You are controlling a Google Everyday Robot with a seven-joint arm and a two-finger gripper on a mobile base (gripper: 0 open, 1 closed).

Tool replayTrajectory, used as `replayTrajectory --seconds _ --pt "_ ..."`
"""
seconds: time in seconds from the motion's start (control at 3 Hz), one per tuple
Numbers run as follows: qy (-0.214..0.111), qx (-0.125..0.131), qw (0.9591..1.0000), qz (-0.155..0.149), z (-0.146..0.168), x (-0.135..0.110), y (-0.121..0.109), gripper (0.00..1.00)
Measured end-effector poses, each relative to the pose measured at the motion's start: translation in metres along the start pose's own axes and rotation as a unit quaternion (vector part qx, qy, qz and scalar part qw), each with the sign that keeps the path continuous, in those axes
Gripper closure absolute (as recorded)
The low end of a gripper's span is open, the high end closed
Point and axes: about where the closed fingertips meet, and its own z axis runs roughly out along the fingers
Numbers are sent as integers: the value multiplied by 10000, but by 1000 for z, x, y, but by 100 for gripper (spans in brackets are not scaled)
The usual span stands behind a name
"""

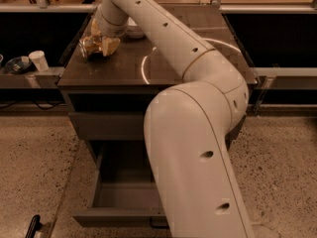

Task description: Place orange can into middle drawer

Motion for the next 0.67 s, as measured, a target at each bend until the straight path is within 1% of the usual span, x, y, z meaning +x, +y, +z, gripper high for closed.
replayTrajectory --seconds 0.33,0.67 --pt "-97 10 9999 26 3 -1 2 73" --pt "-336 117 9994 -8 -3 -6 5 77"
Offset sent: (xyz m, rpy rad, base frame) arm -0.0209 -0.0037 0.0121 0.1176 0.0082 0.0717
